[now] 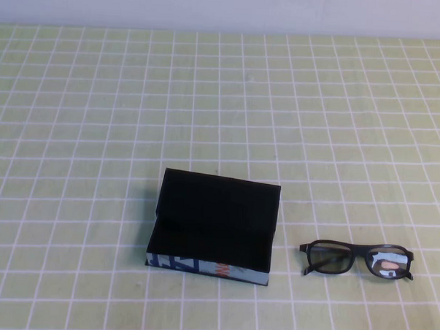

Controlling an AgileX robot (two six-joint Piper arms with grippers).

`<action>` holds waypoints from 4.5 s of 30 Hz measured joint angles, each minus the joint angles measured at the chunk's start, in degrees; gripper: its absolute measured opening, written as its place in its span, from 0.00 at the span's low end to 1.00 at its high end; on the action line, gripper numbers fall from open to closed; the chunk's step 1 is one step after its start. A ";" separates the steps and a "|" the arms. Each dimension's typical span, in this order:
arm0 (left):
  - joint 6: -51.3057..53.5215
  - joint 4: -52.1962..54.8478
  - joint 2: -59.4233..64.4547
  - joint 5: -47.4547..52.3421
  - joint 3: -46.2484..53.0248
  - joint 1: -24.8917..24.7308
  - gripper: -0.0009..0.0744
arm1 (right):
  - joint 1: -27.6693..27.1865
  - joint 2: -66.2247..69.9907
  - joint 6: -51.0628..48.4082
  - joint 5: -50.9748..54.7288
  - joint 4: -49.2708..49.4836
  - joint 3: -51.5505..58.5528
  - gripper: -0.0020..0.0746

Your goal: Return glasses to glasses case

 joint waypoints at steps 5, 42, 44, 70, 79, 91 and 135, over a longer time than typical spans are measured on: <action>0.00 0.00 0.00 0.00 0.00 0.00 0.01 | 0.00 0.00 0.00 0.00 0.00 0.00 0.00; 0.33 0.19 0.00 0.00 0.00 0.00 0.01 | 0.00 0.00 0.00 -0.50 0.00 0.00 0.00; 0.33 0.19 0.00 -0.12 0.00 0.00 0.01 | 0.00 0.00 0.00 -1.59 0.10 0.05 0.00; 1.19 0.34 0.00 -11.40 0.00 0.00 0.01 | 0.00 -0.08 6.60 -58.84 6.39 -2.08 0.00; 1.19 0.34 0.00 -11.66 0.12 0.00 0.01 | 0.00 1.27 9.22 -43.66 12.07 -22.46 0.00; 1.19 0.34 0.00 -12.09 0.12 0.00 0.01 | 0.05 28.86 9.12 -2.92 9.32 -46.09 0.00; -10.89 0.26 0.00 -21.89 -6.83 0.00 0.01 | 22.86 88.39 -50.76 36.16 18.30 -70.44 0.45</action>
